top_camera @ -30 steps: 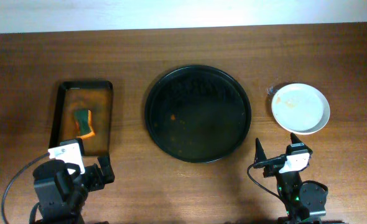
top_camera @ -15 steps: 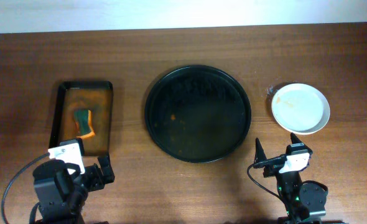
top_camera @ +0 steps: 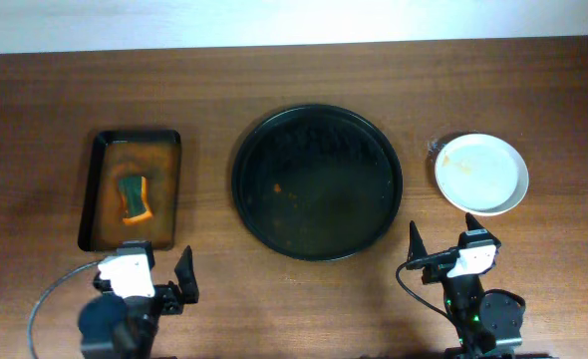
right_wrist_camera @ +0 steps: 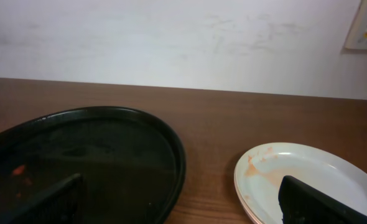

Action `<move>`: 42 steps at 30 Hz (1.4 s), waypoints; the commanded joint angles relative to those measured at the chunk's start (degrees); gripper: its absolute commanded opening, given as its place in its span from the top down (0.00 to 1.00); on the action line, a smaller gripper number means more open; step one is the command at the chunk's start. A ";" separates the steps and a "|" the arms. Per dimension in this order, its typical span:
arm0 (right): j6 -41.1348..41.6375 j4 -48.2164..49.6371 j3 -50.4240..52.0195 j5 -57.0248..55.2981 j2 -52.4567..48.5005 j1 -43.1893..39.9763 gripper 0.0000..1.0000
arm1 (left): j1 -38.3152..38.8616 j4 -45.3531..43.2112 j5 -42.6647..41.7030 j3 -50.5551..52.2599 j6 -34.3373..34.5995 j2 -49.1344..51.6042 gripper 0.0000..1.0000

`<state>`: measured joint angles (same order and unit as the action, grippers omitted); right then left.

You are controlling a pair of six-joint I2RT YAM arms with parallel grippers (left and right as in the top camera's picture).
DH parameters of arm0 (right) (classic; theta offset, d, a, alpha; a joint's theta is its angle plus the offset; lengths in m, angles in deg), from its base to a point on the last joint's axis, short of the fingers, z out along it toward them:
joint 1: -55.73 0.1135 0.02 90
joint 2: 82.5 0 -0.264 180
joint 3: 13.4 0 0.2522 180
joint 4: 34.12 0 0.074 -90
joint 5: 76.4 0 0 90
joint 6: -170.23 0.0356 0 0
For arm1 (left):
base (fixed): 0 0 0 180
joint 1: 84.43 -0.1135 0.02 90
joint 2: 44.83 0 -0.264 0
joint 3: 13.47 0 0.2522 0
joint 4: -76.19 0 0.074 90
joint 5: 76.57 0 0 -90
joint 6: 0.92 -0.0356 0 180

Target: Clean dirty plates on tray and stack at the side

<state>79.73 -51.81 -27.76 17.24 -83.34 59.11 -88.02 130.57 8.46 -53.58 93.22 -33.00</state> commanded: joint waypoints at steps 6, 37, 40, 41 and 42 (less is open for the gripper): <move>-0.15 -0.37 0.28 -0.92 0.44 0.37 0.01 | 0.50 -28.59 -0.17 19.56 0.57 -11.21 0.01; -0.15 -0.37 0.28 -0.92 0.44 0.37 0.01 | 0.98 -36.48 -0.17 25.81 0.57 -11.54 0.01; -0.15 -0.37 0.28 -0.92 0.44 0.37 0.01 | 0.98 -36.46 -0.15 25.83 0.57 -11.54 0.01; -0.15 -0.37 0.28 -0.92 0.44 0.37 0.01 | 0.98 -36.46 -0.15 25.83 0.57 -11.54 0.01; -0.15 -0.37 0.28 -0.92 0.44 0.37 0.01 | 0.98 -36.48 -0.15 25.81 0.57 -11.54 0.01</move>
<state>79.78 -51.83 -27.76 17.02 -83.29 59.11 -87.37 94.01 8.28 -28.03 93.29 -43.99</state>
